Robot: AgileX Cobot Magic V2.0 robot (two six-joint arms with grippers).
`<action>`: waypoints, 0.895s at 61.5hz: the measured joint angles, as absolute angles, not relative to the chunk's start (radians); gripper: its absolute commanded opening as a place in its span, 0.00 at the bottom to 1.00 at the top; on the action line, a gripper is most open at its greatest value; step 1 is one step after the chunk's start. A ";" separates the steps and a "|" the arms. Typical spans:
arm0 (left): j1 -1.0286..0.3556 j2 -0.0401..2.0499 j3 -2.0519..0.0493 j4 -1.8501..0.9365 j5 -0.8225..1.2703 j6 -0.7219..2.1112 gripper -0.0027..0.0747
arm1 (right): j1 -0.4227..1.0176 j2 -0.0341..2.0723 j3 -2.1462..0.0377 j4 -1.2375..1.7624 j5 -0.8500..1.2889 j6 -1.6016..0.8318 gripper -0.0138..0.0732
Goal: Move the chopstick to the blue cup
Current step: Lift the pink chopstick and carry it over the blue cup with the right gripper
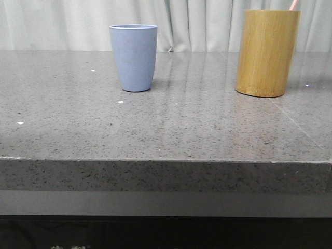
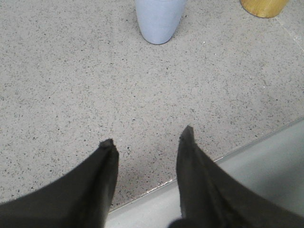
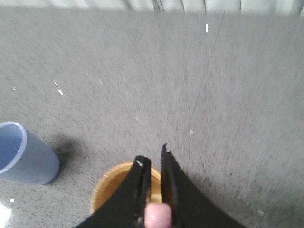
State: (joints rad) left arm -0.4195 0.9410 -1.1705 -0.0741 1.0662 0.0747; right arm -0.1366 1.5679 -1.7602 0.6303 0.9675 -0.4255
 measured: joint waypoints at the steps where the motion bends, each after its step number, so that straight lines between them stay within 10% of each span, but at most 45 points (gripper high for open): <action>1: -0.419 0.941 -1.170 -0.072 1.066 0.075 0.43 | -0.137 1.557 -1.772 0.631 0.973 -0.425 0.09; 55: -0.419 0.941 -1.170 -0.053 1.066 0.075 0.43 | 0.489 1.744 -1.943 0.444 0.697 -0.521 0.09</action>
